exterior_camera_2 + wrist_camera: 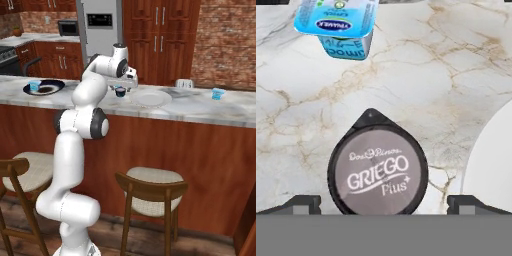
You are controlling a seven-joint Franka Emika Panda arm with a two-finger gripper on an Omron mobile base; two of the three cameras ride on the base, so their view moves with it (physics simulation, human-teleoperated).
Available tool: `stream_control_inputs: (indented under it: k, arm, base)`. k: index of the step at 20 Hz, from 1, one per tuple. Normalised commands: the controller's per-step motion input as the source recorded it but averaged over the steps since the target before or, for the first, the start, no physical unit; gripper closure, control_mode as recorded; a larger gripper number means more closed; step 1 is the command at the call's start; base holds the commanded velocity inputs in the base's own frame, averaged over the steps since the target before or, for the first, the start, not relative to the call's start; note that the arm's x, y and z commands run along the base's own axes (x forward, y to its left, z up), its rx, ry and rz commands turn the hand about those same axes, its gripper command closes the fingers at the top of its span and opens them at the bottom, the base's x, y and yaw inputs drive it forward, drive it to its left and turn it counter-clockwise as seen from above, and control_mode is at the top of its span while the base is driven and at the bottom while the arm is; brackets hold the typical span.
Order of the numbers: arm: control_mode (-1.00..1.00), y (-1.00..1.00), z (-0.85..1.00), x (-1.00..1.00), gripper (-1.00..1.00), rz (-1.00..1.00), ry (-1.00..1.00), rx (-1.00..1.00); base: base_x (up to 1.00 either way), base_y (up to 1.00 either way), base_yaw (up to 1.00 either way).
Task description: Place two yogurt containers on each plate.
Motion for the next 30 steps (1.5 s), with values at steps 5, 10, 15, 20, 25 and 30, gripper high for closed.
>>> stream_control_inputs:
  k: [5,10,15,20,25,30]
  arm:
    - [-1.0,0.0,-0.07,0.06,-1.0,0.0,0.0,0.0]
    - [-1.0,0.0,-0.09,0.05,-1.0,0.0,0.0,0.0]
    - [-1.0,0.07,-0.08,0.0,-1.0,0.0,0.0,0.0]
    - [-1.0,0.07,-0.1,0.02,-1.0,0.0,0.0,0.0]
    - [-1.0,0.0,-0.11,0.05,-1.0,0.0,0.0,0.0]
    - [-1.0,0.0,-0.04,0.06,1.0,0.0,0.0,0.0]
  base:
    - [0.0,0.0,0.0]
    - [0.0,0.0,0.0]
    - [0.0,0.0,0.0]
    - [0.0,0.0,0.0]
    - [0.0,0.0,0.0]
    - [0.0,0.0,0.0]
